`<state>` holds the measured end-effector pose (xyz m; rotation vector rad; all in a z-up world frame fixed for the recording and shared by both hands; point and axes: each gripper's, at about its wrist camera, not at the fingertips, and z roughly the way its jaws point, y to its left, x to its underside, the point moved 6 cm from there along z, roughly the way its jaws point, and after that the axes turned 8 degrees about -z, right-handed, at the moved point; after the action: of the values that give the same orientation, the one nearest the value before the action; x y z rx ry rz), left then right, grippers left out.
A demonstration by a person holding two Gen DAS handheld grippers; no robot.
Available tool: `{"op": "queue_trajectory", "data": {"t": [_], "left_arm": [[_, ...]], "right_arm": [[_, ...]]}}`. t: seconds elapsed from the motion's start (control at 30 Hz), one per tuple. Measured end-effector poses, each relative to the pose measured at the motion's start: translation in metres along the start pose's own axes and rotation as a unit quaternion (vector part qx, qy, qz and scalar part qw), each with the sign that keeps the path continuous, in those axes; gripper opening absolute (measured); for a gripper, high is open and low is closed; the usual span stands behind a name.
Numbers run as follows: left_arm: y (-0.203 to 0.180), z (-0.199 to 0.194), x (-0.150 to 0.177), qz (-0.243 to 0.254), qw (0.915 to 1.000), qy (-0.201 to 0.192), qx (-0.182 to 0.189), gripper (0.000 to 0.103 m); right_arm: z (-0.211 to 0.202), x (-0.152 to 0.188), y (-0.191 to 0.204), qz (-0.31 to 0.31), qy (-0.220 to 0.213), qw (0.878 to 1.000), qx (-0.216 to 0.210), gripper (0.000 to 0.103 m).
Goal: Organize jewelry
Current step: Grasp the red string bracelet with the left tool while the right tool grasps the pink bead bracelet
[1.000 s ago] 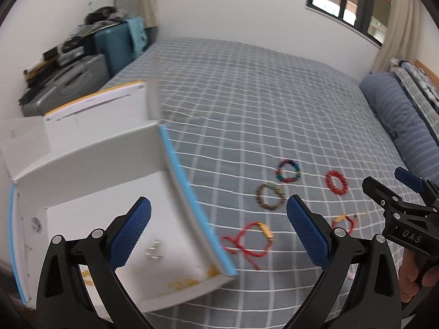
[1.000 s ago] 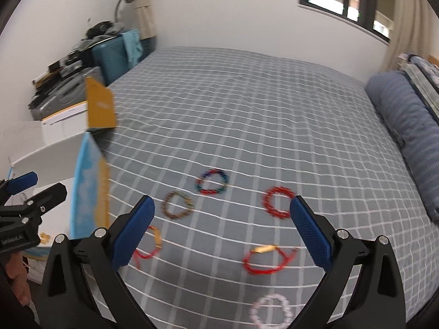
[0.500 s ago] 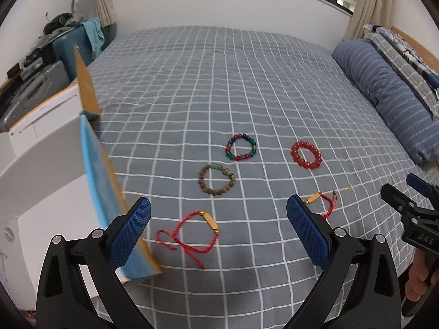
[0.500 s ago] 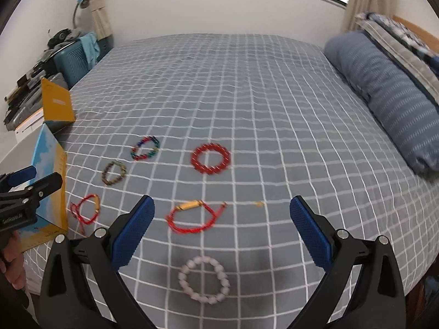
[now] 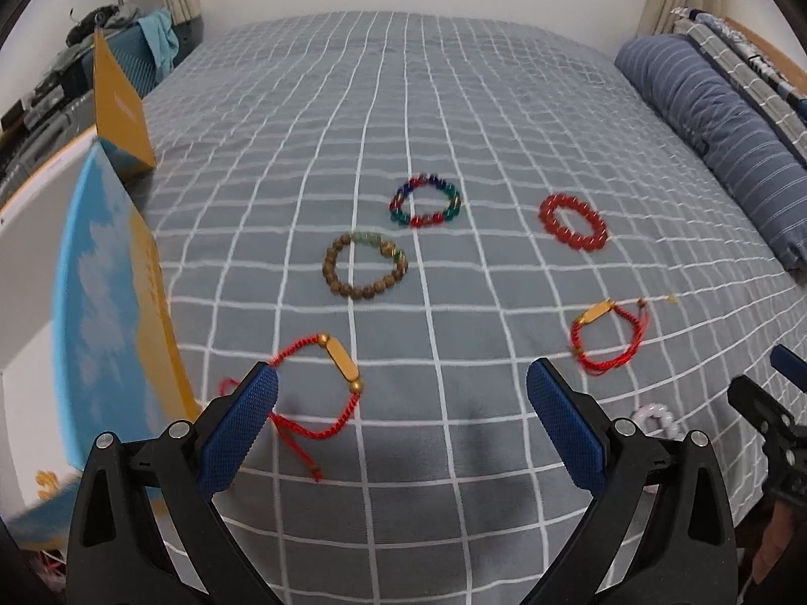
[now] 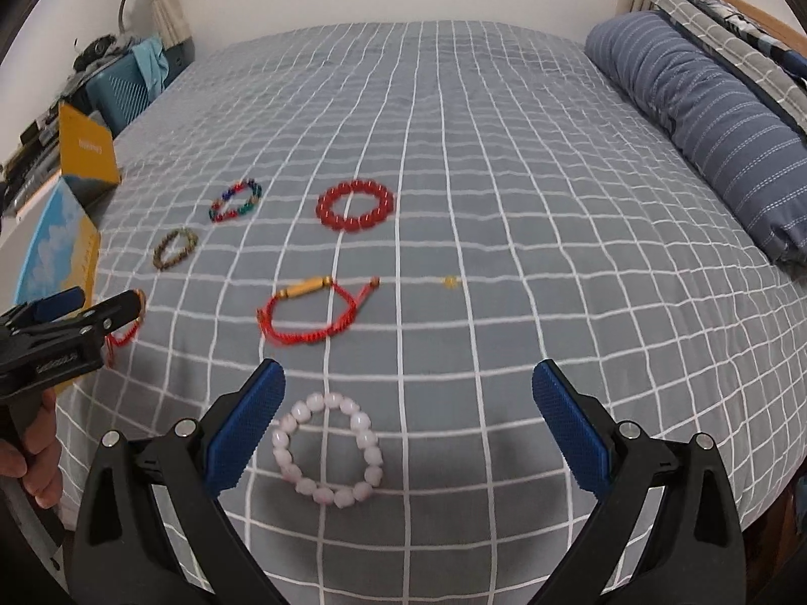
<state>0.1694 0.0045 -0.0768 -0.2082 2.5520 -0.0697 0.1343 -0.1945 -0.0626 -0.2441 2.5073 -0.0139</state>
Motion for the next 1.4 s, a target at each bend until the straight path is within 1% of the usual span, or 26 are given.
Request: {"op": "queue_trajectory", "data": {"t": [0.2, 0.27, 0.43, 0.53, 0.7, 0.73, 0.77, 0.8, 0.87, 0.9, 0.93, 0.97, 1.0, 1.03, 1.07, 1.1, 1.13, 1.17, 1.2, 1.23, 1.4], "left_arm": [[0.008, 0.025, 0.011, -0.021, 0.9996, 0.009, -0.018, 0.097], [0.009, 0.031, 0.014, -0.023, 0.9993, 0.01, -0.027, 0.097], [0.012, 0.044, 0.014, -0.039, 0.9985, 0.015, -0.036, 0.097], [0.016, 0.05, 0.012, -0.051, 0.9978, 0.014, -0.04, 0.096], [0.018, 0.057, 0.007, -0.057, 0.9975, 0.02, -0.037, 0.095], [0.018, 0.058, 0.007, -0.059, 0.9974, 0.021, -0.037, 0.091], [0.019, 0.058, 0.006, -0.061, 0.9972, 0.023, -0.036, 0.084], [0.02, 0.058, 0.006, -0.063, 0.997, 0.025, -0.036, 0.08], [0.023, 0.058, 0.005, -0.067, 0.9968, 0.026, -0.035, 0.069], [0.024, 0.057, 0.004, -0.067, 0.9968, 0.026, -0.034, 0.066], [0.025, 0.056, 0.004, -0.069, 0.9968, 0.025, -0.032, 0.059], [0.026, 0.056, 0.004, -0.069, 0.9968, 0.025, -0.031, 0.052], [0.026, 0.056, 0.003, -0.067, 0.997, 0.025, -0.03, 0.048], [0.026, 0.056, 0.003, -0.063, 0.9972, 0.027, -0.029, 0.042], [0.025, 0.056, 0.003, -0.06, 0.9974, 0.028, -0.028, 0.035], [0.025, 0.055, 0.003, -0.057, 0.9976, 0.029, -0.027, 0.032], [0.024, 0.055, 0.003, -0.054, 0.9978, 0.03, -0.026, 0.023], [0.023, 0.055, 0.003, -0.051, 0.9979, 0.031, -0.025, 0.013], [0.023, 0.054, 0.003, -0.049, 0.998, 0.034, -0.022, 0.01], [0.022, 0.054, 0.002, -0.048, 0.998, 0.036, -0.018, 0.008], [0.024, 0.051, 0.001, -0.047, 0.9981, 0.04, -0.008, 0.008]], "right_arm": [[0.016, 0.017, 0.01, -0.008, 0.021, 1.0, -0.011, 0.087], [0.019, 0.02, 0.013, -0.011, 0.027, 0.999, -0.014, 0.085], [0.026, 0.027, 0.019, -0.017, 0.039, 0.999, -0.021, 0.078], [0.03, 0.031, 0.021, -0.021, 0.047, 0.998, -0.025, 0.073], [0.041, 0.037, 0.024, -0.019, 0.066, 0.997, -0.036, 0.062], [0.043, 0.038, 0.025, -0.02, 0.069, 0.997, -0.039, 0.061], [0.045, 0.039, 0.026, -0.022, 0.072, 0.996, -0.04, 0.058], [0.046, 0.039, 0.027, -0.023, 0.076, 0.996, -0.042, 0.054], [0.049, 0.04, 0.029, -0.026, 0.082, 0.995, -0.045, 0.048], [0.05, 0.04, 0.03, -0.026, 0.083, 0.995, -0.045, 0.046], [0.051, 0.04, 0.03, -0.026, 0.084, 0.995, -0.044, 0.044], [0.051, 0.04, 0.031, -0.025, 0.085, 0.995, -0.044, 0.041], [0.052, 0.039, 0.031, -0.025, 0.085, 0.995, -0.045, 0.038], [0.052, 0.039, 0.032, -0.025, 0.086, 0.995, -0.046, 0.036], [0.052, 0.039, 0.033, -0.026, 0.087, 0.995, -0.045, 0.033], [0.052, 0.039, 0.033, -0.026, 0.088, 0.995, -0.045, 0.027], [0.052, 0.039, 0.034, -0.027, 0.09, 0.995, -0.045, 0.024], [0.052, 0.04, 0.035, -0.028, 0.091, 0.995, -0.043, 0.018], [0.052, 0.04, 0.035, -0.029, 0.092, 0.994, -0.041, 0.012], [0.051, 0.04, 0.035, -0.029, 0.093, 0.994, -0.039, 0.012], [0.047, 0.038, 0.034, -0.029, 0.09, 0.995, -0.033, 0.012]]}}
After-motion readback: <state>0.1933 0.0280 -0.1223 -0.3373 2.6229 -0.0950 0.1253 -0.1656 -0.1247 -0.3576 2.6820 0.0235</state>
